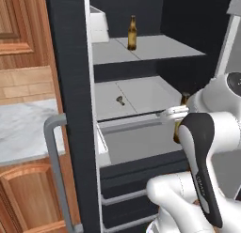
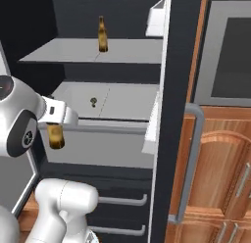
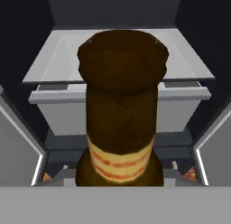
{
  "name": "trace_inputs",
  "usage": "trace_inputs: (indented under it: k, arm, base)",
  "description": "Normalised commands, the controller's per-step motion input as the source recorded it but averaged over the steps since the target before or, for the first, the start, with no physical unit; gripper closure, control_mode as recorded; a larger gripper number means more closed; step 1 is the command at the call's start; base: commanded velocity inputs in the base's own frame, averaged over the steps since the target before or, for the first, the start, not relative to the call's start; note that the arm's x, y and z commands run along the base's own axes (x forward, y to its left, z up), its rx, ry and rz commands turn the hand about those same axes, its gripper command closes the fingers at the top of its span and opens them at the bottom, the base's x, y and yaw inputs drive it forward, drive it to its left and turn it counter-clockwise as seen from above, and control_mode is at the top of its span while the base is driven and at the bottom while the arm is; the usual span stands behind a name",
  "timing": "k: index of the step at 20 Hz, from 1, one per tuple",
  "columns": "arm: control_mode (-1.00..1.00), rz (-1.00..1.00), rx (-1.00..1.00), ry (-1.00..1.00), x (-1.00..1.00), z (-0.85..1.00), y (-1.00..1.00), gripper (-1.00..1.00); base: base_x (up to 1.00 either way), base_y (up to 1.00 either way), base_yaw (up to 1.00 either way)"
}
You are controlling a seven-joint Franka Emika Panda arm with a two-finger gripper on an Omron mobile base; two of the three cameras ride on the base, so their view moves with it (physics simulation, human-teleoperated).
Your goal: Place the beers on the top shelf of the fridge to keep them out of children's reach, and place the mushroom on lower shelves for easy access.
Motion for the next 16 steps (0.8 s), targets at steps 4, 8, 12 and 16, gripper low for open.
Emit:
trace_inputs:
  k: [4,8,12,16]
  arm:
    - [1.0,0.0,0.0,0.0,0.0,0.0,0.0,1.0]
    - [1.0,0.0,0.0,0.0,0.0,0.0,0.0,1.0]
    - [-1.0,0.04,0.06,-0.03,0.25,0.01,-0.31,1.0]
    - [-1.0,0.1,0.03,-0.29,0.06,0.51,-0.05,1.0]
  base:
    - [0.74,-0.02,0.32]
    - [0.79,-0.04,0.22]
    - [0.16,-0.06,0.03]
    - [0.0,0.0,0.0]
